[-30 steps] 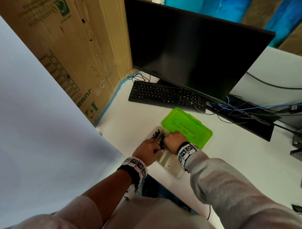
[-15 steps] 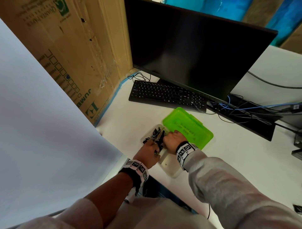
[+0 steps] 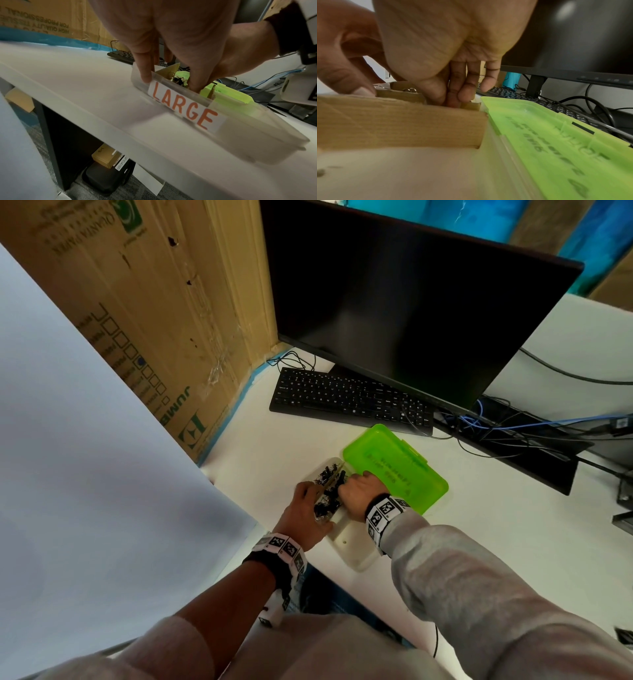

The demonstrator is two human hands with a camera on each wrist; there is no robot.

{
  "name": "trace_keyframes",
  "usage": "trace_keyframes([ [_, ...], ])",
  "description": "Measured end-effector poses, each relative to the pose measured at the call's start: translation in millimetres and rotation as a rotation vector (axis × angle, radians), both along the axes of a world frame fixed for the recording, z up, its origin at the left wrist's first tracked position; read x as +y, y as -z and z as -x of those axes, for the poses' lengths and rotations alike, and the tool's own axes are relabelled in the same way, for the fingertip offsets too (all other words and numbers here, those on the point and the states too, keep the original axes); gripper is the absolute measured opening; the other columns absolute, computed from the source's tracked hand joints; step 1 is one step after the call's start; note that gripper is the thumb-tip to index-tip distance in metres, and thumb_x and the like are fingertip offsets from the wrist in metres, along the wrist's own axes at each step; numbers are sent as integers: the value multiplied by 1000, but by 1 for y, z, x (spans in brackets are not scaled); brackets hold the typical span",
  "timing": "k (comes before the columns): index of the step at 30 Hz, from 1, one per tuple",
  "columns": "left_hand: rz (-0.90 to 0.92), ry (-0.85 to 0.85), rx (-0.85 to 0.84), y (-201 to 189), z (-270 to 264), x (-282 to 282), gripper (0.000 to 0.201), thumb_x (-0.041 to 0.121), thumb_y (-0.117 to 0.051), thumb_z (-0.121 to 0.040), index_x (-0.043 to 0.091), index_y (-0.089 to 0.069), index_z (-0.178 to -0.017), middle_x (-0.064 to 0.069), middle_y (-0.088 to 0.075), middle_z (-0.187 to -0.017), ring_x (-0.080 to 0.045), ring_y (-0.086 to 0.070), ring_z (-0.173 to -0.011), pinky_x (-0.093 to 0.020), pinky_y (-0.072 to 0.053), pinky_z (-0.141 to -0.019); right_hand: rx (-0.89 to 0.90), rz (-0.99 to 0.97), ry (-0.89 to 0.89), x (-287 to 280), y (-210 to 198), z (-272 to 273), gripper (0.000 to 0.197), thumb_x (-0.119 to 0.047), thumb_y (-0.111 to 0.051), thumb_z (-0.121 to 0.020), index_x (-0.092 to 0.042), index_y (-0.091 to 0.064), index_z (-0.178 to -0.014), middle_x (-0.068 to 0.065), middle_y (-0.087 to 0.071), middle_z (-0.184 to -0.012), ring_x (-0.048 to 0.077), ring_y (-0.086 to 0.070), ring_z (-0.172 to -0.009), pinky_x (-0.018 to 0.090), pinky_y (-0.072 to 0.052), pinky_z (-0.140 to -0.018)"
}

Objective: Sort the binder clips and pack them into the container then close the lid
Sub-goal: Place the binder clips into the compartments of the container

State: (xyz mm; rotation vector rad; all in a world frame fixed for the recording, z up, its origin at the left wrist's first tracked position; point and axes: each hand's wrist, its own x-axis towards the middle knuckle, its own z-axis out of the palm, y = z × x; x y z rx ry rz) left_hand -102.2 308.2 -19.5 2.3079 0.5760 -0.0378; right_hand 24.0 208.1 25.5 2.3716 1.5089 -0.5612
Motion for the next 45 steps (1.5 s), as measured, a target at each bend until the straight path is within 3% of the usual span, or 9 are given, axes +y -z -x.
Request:
trace_keyframes([
  [8,18,-27,-2,7,0,2,71,22,-76,-67,13,-42,-128,-2,-37,-133,-25,-60,-101,-29,-51,-83,15,-18,42,8,3,2,21,-13,-52,-85,-11,-60,-105,12,-63,-109,30,-55,-109,41,-39,-96],
  [14,-16,30,82,4,-3,3,76,29,-72,-69,27,-31,-133,8,-25,-142,-24,-60,-106,-37,-54,-80,33,-52,54,2,2,-3,21,-12,-56,-84,-15,-61,-104,11,-64,-104,29,-56,-105,41,-40,-95],
  [21,-351,134,-4,-12,-27,-13,74,45,-60,-72,24,-34,-138,0,-32,-147,-24,-40,-128,-44,-44,-97,22,-245,191,-43,-5,-18,37,-19,-51,-79,-27,-60,-113,6,-68,-104,27,-58,-106,40,-38,-96],
  [25,-438,312,-106,-24,-67,-62,68,40,-64,-73,19,-40,-133,-7,-31,-149,-33,-37,-129,-50,-40,-103,2,-295,372,-107,-5,-29,36,-23,-50,-83,-28,-59,-118,3,-68,-111,26,-56,-111,38,-36,-95],
  [31,-337,627,-175,-23,-111,-177,63,32,-63,-76,18,-41,-133,-4,-25,-150,-26,-34,-132,-43,-41,-103,-32,-226,720,-256,5,-28,35,-19,-43,-89,-25,-58,-121,2,-64,-120,23,-51,-116,36,-37,-95],
  [35,-273,864,-83,-10,-122,-264,66,31,-64,-80,21,-34,-138,3,-16,-151,-20,-32,-133,-40,-41,-103,-68,-204,977,-365,6,-6,35,-33,-47,-90,-28,-55,-123,-1,-55,-128,21,-44,-121,37,-34,-101],
  [39,-161,1053,103,3,-127,-336,78,28,-73,-76,28,-28,-140,9,-14,-150,-17,-35,-132,-41,-42,-104,-86,-181,1250,-451,11,25,60,-60,-53,-80,-36,-41,-133,-3,-32,-146,24,-30,-135,51,-26,-111],
  [41,-120,1103,191,9,-128,-367,91,24,-81,-69,30,-25,-141,9,-12,-150,-17,-36,-132,-40,-42,-104,-70,-182,1393,-486,14,40,76,-65,-58,-72,-37,-32,-137,-4,-23,-149,25,-28,-136,54,-29,-107],
  [45,-74,1154,300,21,-127,-412,109,15,-85,-63,28,-14,-146,6,-8,-151,-22,-44,-127,-35,-42,-104,-27,-177,1615,-529,27,71,97,-72,-65,-59,-29,-27,-137,-3,-26,-141,24,-33,-129,53,-42,-96],
])
